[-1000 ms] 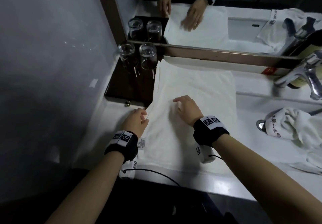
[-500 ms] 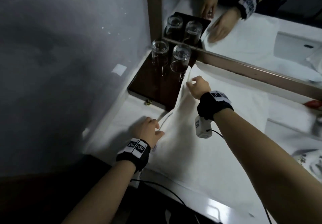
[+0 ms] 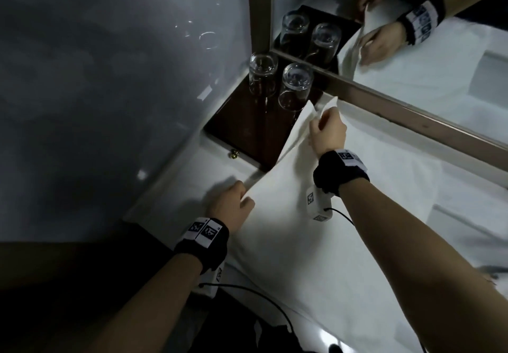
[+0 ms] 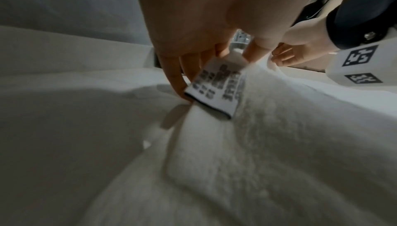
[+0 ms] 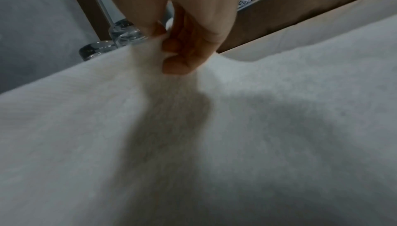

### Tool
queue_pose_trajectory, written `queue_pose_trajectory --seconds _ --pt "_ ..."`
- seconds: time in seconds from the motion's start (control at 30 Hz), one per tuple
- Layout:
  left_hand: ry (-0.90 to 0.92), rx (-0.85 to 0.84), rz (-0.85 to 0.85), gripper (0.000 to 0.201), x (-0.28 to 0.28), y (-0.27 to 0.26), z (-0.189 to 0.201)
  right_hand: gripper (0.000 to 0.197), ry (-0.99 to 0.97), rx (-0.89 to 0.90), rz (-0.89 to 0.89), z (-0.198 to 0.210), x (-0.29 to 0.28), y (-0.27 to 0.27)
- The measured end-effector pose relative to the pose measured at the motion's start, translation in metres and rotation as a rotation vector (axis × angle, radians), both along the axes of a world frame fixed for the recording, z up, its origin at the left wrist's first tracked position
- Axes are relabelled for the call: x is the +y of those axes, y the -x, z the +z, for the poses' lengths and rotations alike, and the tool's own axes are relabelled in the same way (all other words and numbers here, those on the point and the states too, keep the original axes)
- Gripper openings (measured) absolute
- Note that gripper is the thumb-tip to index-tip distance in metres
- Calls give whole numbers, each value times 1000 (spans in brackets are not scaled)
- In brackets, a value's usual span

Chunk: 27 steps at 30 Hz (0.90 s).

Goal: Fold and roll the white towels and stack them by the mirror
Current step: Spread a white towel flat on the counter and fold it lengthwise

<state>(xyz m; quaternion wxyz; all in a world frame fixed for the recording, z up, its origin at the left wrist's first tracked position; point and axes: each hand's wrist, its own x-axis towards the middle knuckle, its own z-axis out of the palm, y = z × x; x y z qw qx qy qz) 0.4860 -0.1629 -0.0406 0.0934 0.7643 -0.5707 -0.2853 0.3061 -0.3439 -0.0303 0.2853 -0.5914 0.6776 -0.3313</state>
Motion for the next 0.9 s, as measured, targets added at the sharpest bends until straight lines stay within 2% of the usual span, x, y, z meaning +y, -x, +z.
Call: queue_pose_trajectory --seconds 0.1,0.17,0.3,0.5,0.67,0.8,0.9 --pt "13 123 57 21 8 -3 0 15 102 -79 65 5 5 -5" --pt "25 161 119 19 14 -8 -2 9 55 -72 123 6 4 -14" --pt "-41 85 111 17 26 -17 -3 23 -141 49 140 -2 3 -25" --pt "-153 180 99 37 44 -28 -3 36 -127 -32 165 -6 14 -23" --pt "-230 47 38 39 61 -35 -2 45 -153 70 279 -3 36 -14" --pt "-49 -33 76 44 63 -27 10 45 -52 125 276 3 67 -7" --pt "99 -118 -111 28 61 -10 20 41 -49 186 306 3 101 4"
